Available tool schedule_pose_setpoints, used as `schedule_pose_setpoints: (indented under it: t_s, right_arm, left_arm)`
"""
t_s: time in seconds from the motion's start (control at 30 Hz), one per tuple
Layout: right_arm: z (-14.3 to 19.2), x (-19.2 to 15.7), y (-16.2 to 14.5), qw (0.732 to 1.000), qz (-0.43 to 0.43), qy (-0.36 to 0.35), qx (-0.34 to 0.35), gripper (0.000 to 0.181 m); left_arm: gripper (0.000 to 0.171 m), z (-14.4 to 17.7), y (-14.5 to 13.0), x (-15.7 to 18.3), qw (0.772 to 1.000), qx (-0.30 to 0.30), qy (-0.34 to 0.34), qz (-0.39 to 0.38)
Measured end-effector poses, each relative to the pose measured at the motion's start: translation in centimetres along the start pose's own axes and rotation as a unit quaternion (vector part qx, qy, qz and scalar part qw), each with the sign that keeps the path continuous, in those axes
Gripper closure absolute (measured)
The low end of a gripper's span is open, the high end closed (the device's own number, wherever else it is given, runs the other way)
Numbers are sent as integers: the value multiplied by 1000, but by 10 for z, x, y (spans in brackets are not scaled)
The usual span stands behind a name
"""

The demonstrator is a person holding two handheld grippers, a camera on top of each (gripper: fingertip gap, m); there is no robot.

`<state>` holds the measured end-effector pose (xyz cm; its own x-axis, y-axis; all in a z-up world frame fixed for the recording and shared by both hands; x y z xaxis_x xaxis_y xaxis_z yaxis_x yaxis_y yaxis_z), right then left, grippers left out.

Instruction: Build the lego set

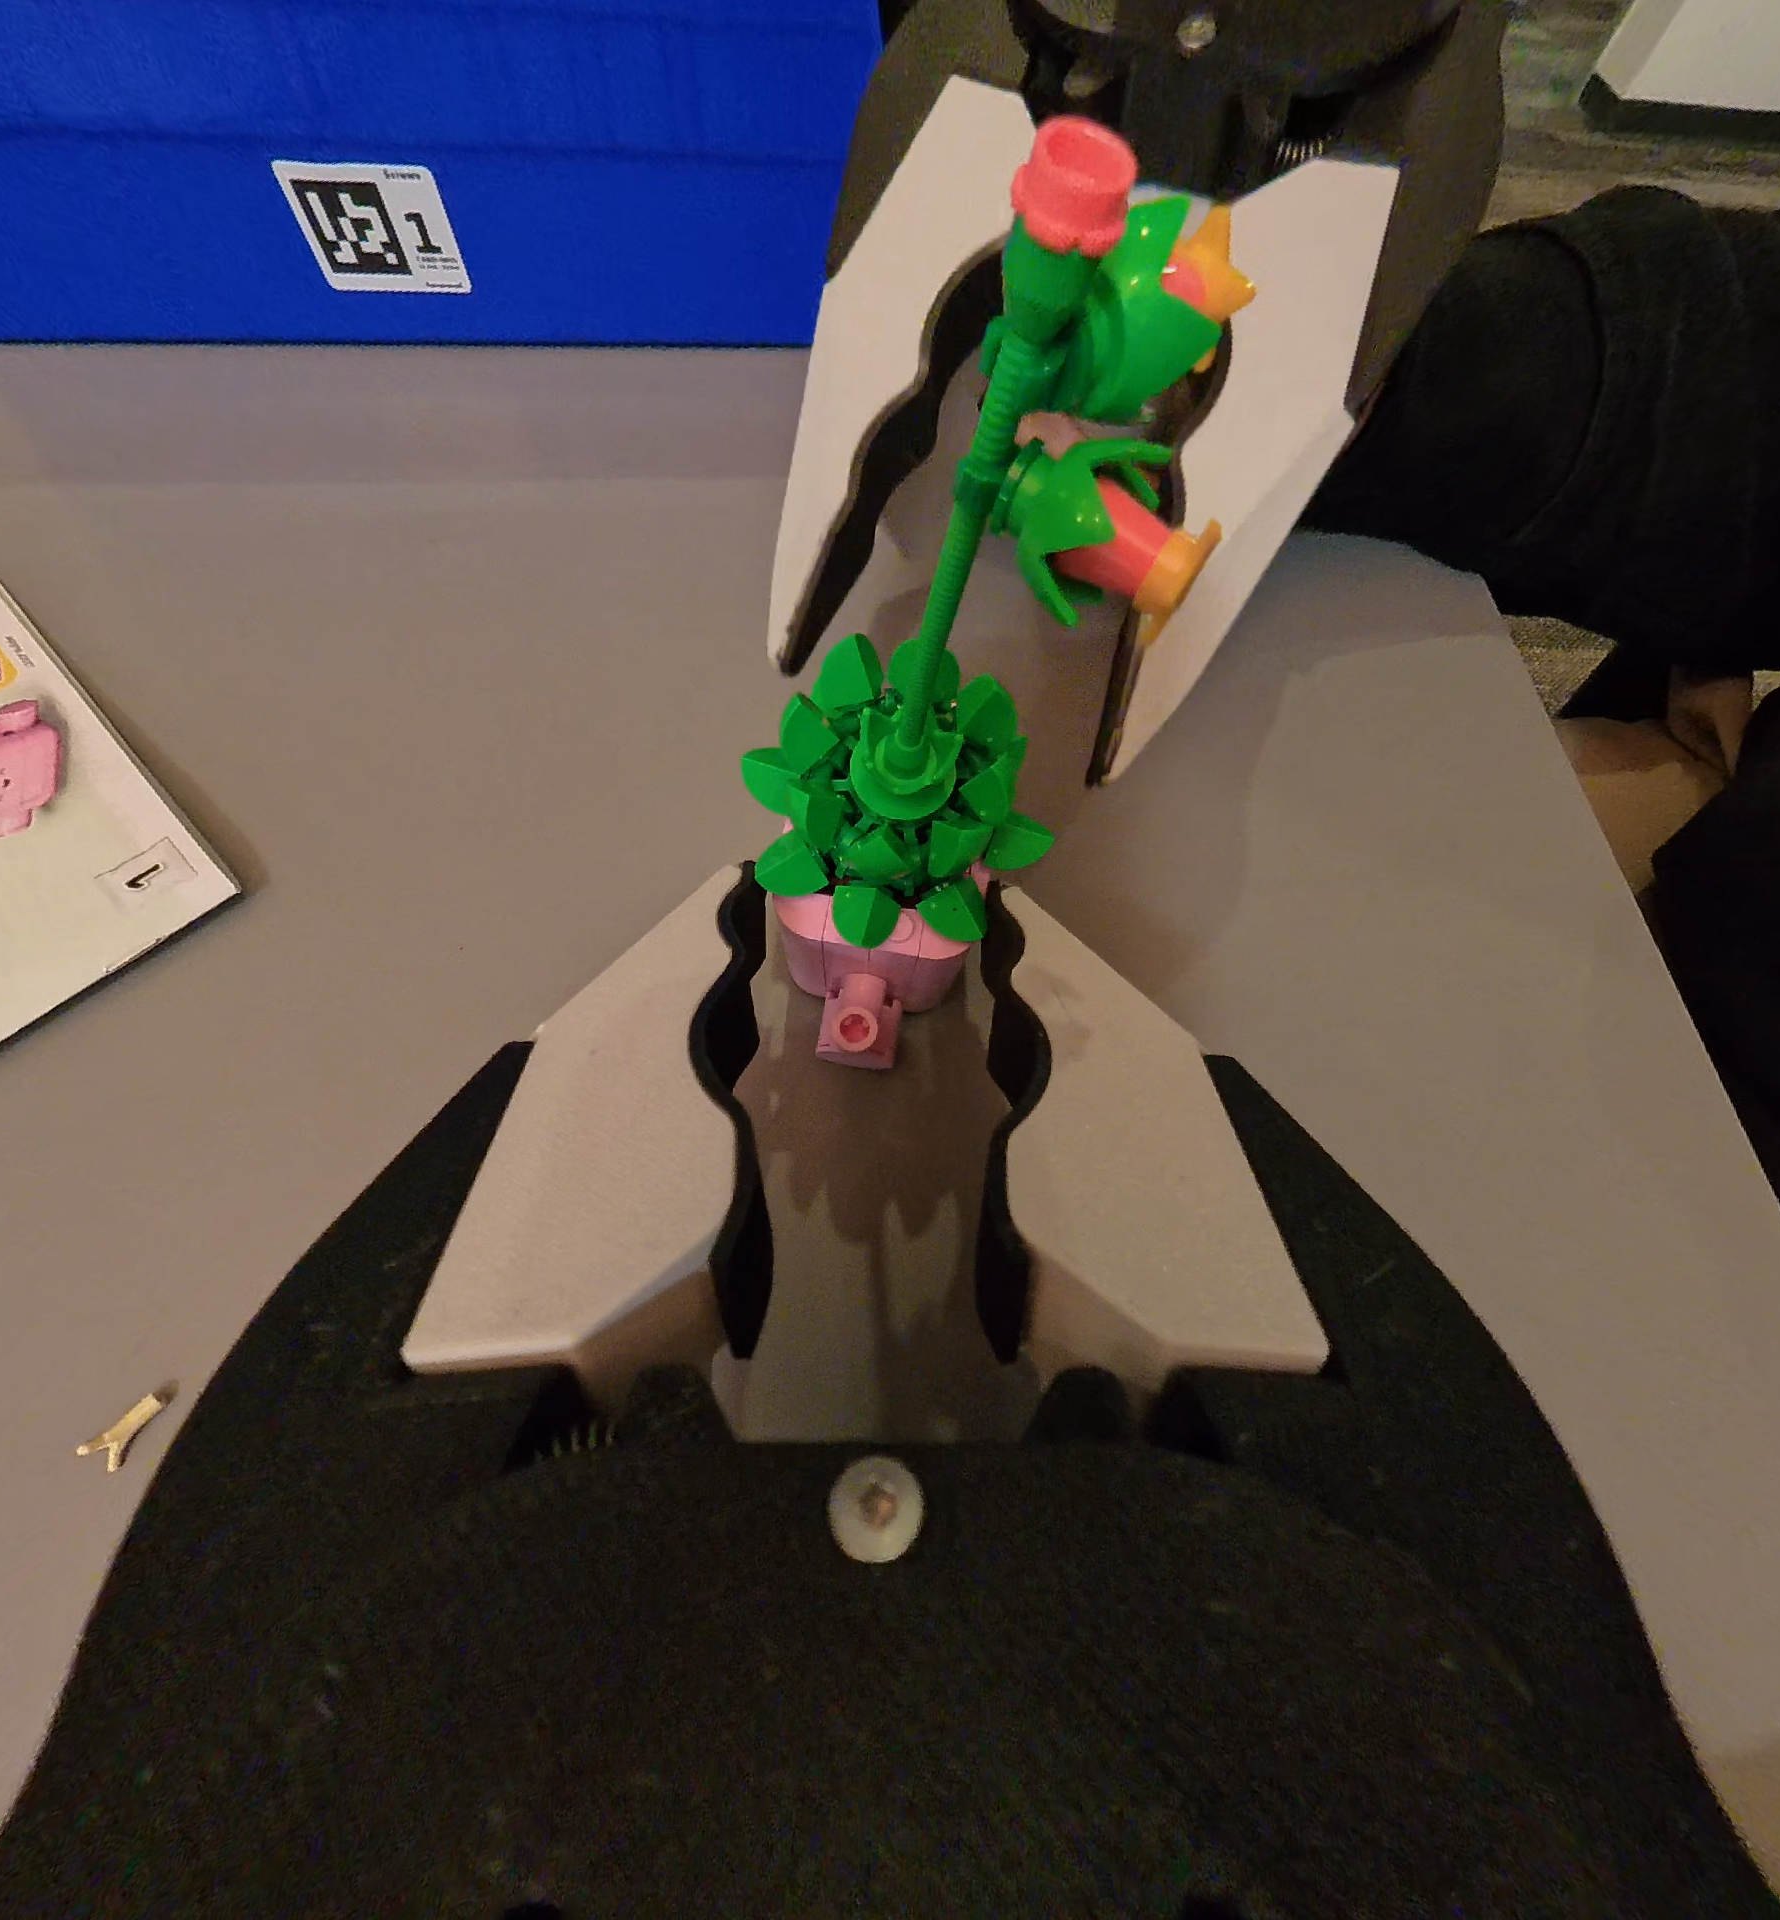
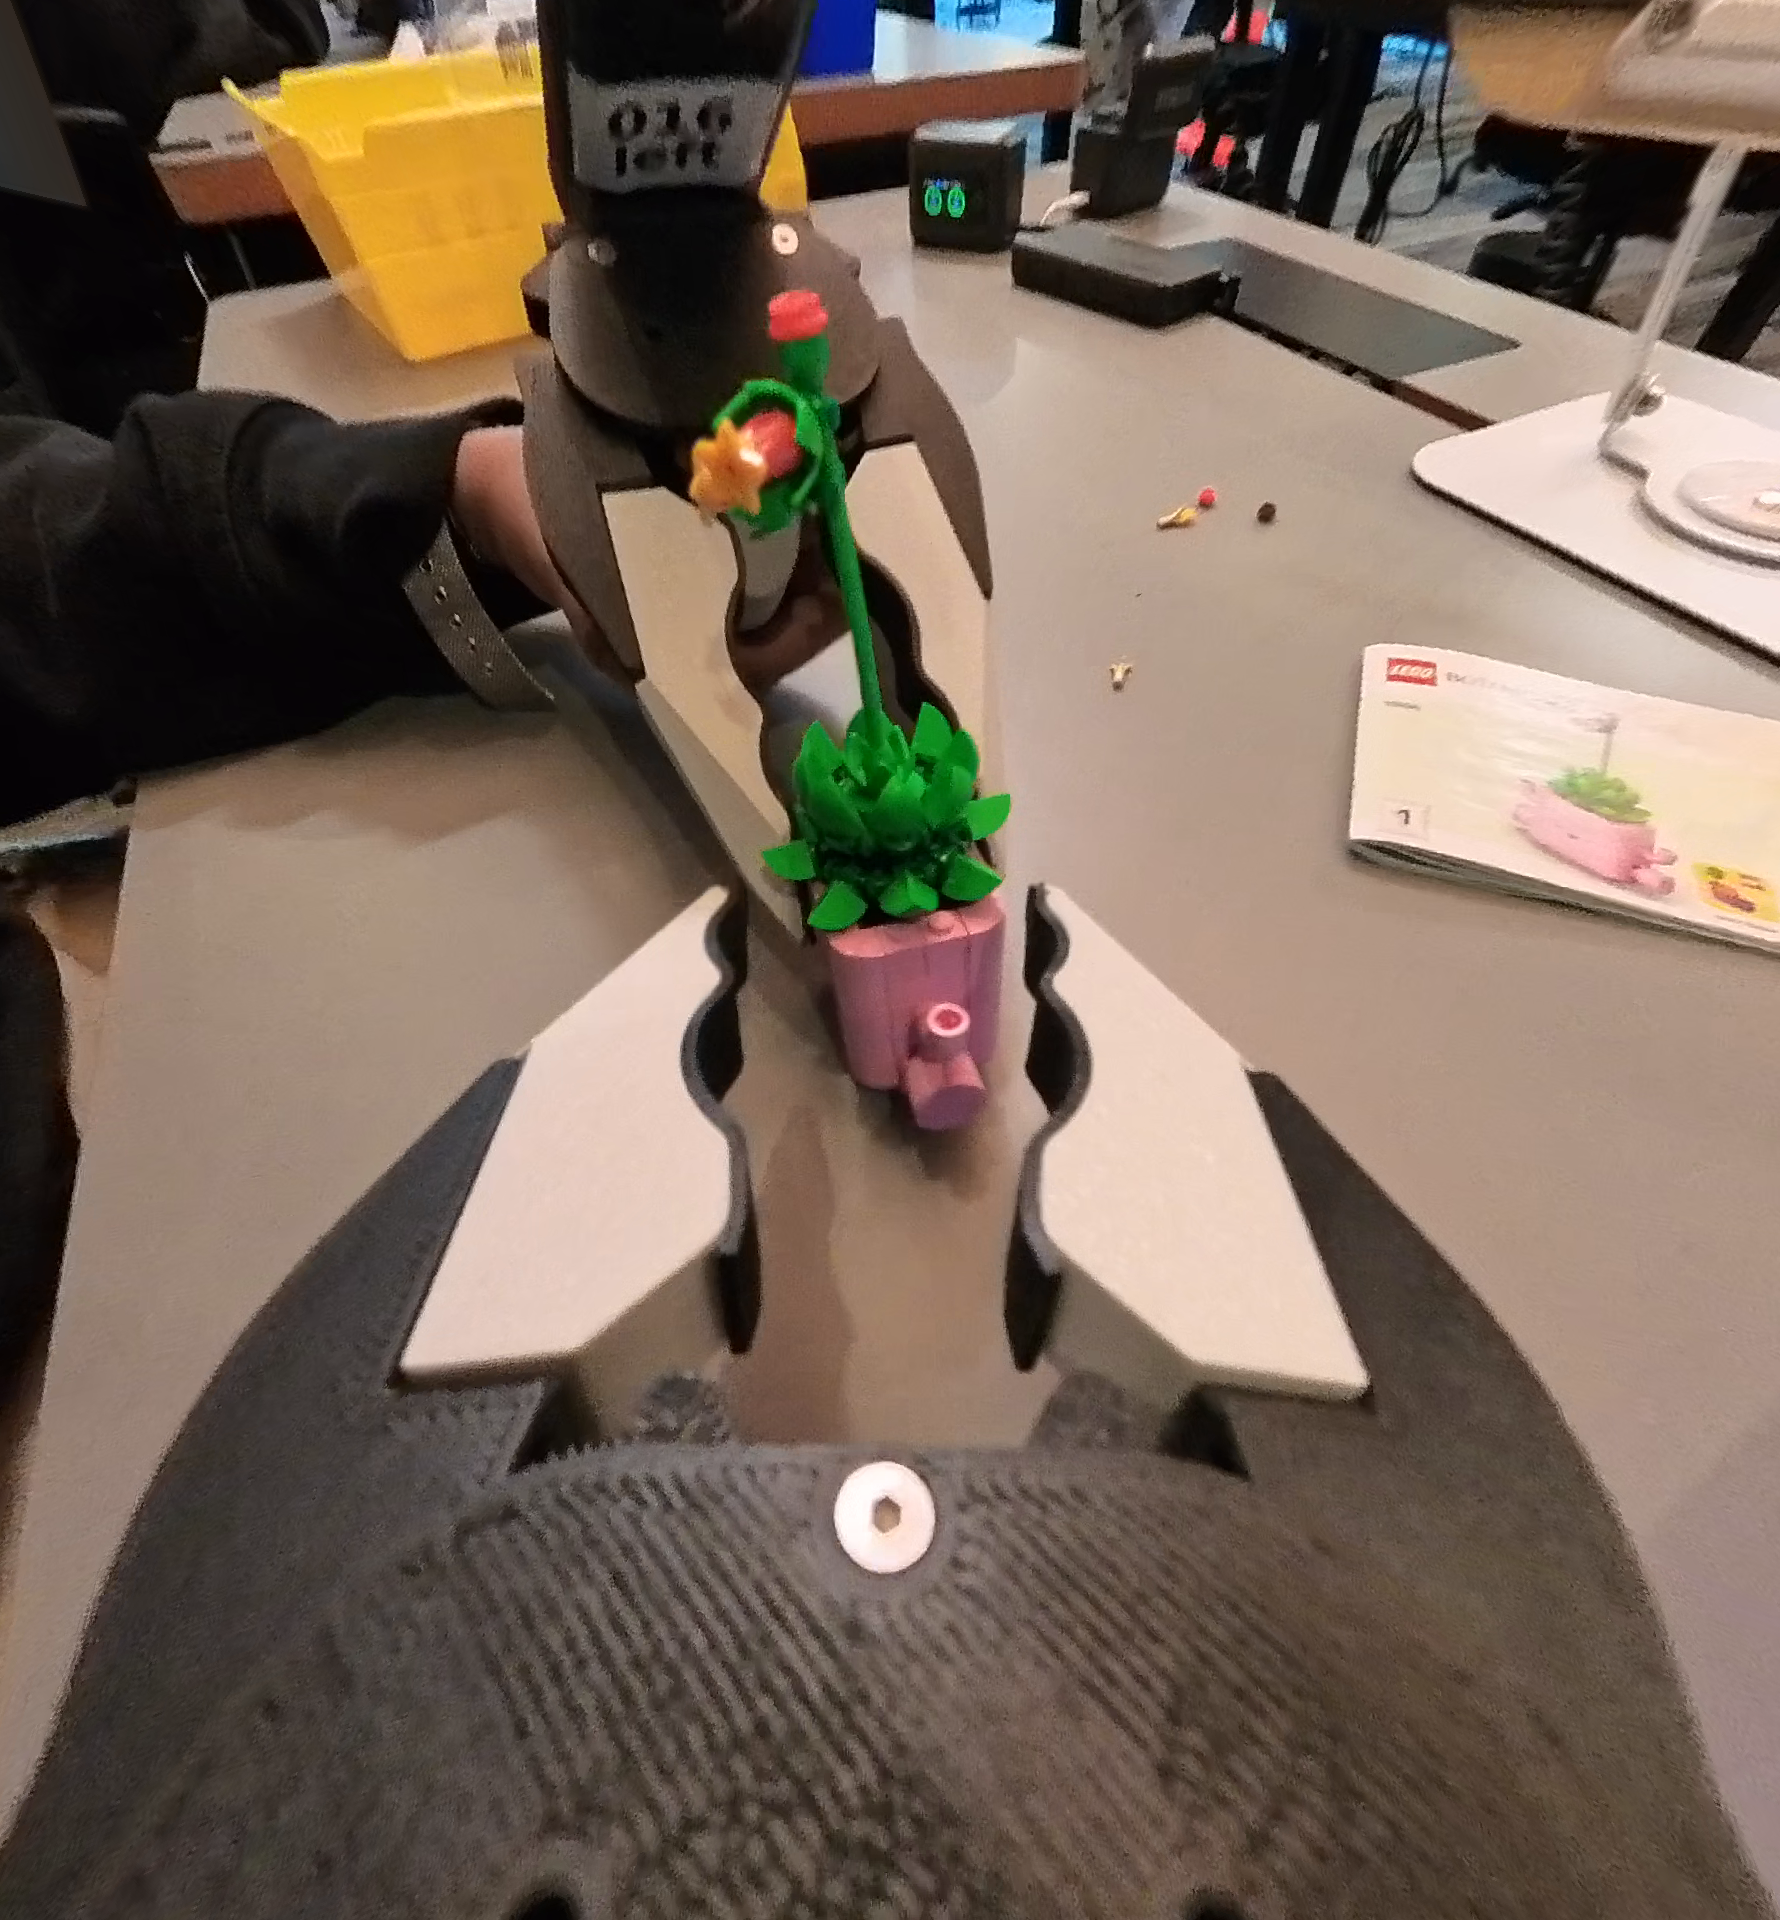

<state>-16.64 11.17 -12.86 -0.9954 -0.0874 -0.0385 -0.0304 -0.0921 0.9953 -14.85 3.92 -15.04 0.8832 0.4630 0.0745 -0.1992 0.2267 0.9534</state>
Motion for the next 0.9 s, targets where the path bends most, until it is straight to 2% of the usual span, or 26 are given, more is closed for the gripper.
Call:
schedule_pose_setpoints:
  t_s: [0.1, 0.23, 0.47, 0.67, 0.9]
  right_arm:
    - [-4, -1, -7, 999, 12, -3, -32, 131]
    - [-6, 3, -15, 997, 19, -25, -64, 144]
    - [-4, 5, -16, 998, 1, -22, -67, 145]
    - [-3, 5, -16, 997, -5, -19, -69, 145]
    - [-4, 5, -17, 997, -5, -17, -73, 145]
  left_arm:
    - [132, 0, 0, 0, 1000, 0, -1, -1]
    - [131, 0, 0, 2, 1000, 2, -5, -4]
    - [117, 1, 2, 1, 1000, 7, -3, -6]
    - [119, 2, 8, 2, 999, 31, -8, -6]
    - [126, 0, 7, 2, 1000, 26, -2, -16]
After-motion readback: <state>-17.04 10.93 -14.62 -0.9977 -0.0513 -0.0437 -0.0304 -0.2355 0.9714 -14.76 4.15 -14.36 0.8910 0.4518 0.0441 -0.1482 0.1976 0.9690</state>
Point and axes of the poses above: each gripper's, where its closed fingertips meet, z back along the fingers, y out of its top, x = y × z across the jaws, the point moved 4 cm from there along z, back along the fingers, and after that the axes turned 15 degrees about x, right-handed, at the moved point
